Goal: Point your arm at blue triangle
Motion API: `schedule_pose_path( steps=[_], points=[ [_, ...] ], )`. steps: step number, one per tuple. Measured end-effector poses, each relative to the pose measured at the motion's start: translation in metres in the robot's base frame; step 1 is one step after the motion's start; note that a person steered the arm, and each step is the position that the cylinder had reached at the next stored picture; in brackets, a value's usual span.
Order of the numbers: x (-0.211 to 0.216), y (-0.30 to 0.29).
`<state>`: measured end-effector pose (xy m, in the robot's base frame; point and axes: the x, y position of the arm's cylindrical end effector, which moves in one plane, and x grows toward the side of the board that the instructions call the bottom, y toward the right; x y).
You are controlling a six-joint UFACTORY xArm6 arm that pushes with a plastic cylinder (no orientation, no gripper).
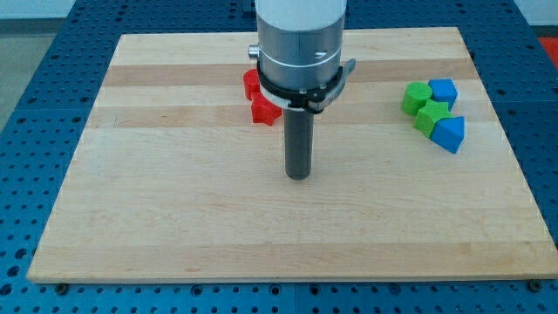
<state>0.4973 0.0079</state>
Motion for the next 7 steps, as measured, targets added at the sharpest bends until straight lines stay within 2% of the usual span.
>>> schedule_pose_path(
  steps=[2,3,4,5,6,7],
  points=[
    [0.075,0.0],
    [0.094,0.0],
    [0.095,0.002],
    [0.095,0.033],
    [0.093,0.083],
    [0.07,0.134]
  ],
)
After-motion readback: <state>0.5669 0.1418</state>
